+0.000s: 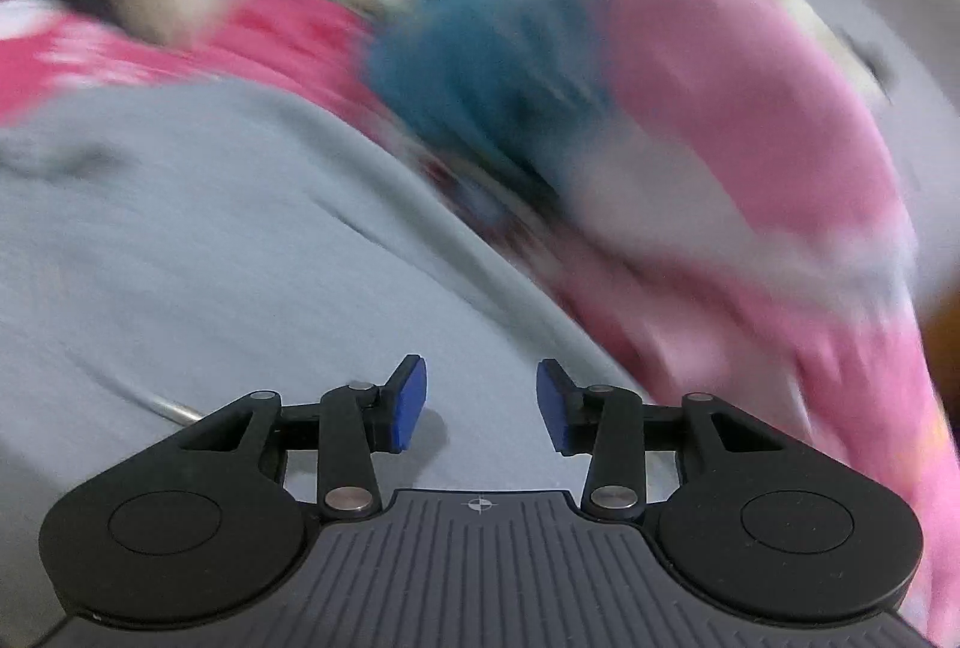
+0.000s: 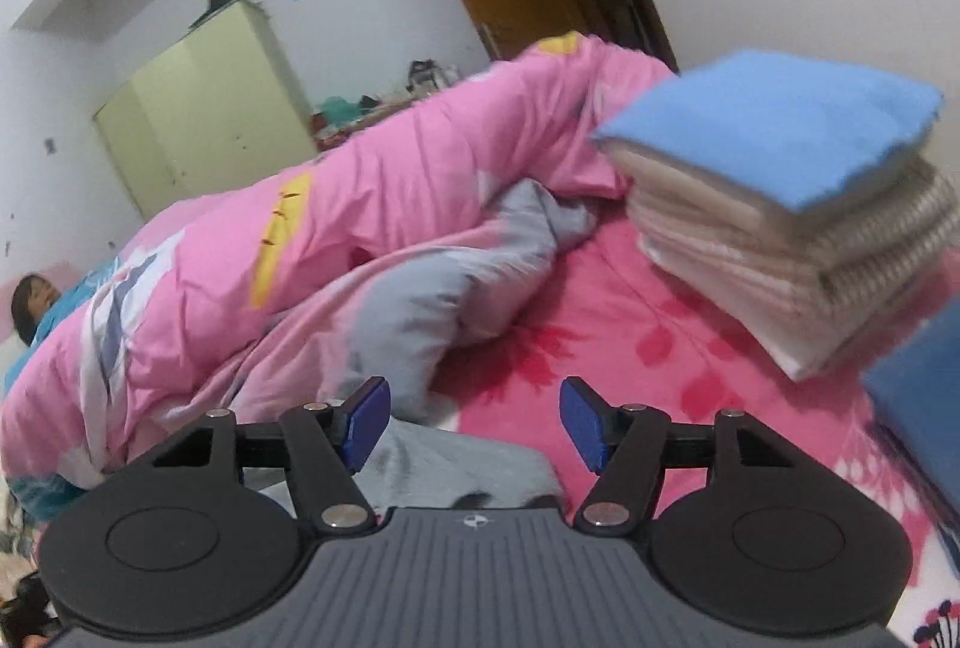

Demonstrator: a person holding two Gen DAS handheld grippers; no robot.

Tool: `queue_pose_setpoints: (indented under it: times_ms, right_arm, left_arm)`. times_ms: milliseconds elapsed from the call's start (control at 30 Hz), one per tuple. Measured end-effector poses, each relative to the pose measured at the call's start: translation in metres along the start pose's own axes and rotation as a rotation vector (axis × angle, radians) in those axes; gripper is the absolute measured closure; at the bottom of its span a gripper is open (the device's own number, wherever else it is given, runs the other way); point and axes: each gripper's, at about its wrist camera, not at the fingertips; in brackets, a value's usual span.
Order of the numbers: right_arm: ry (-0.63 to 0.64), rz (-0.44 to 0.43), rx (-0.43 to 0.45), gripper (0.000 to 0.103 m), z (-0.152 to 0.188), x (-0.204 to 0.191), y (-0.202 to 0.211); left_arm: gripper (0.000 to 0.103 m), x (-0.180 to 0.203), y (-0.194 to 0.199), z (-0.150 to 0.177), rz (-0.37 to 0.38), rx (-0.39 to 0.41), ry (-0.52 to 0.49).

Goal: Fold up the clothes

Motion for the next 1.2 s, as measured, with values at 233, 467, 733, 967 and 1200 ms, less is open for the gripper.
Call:
queue_pose_setpoints:
  times_ms: [233,467,733,967,1200]
  right_arm:
    - [0.072,-0.113,-0.166,0.039,-0.015,-0.036,-0.099]
    - [0.176,-0.114,-0.319,0.044,-0.045,-0.095,-0.257]
    - [0.2,0.006,-0.349,0.04,-0.079,-0.109,-0.402]
    - [0.302,-0.019,-0.231,0.04,-0.098,-0.125,-0.449]
    - [0.273,0.0,-0.212,0.04,-0.076,-0.126,-0.426]
  left_arm:
    - [0.061,0.064,-0.069,0.045,-0.072,-0.078,-0.377]
    - [0.061,0.051,-0.074,0.039,-0.008,-0.094,-0.314]
    - [0.061,0.051,-0.071,0.04,-0.007,-0.088,-0.321]
    - [0.06,0.058,-0.074,0.044,-0.046,-0.075,-0.364]
    - [0.06,0.055,-0.074,0.043,-0.031,-0.073,-0.35]
Point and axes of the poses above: each gripper's, at about its wrist camera, not at the fingertips, and y roughly against the way its jaws point, x to its right, z to its underside, and after that the axes turned 11 degrees about -x, right-handed
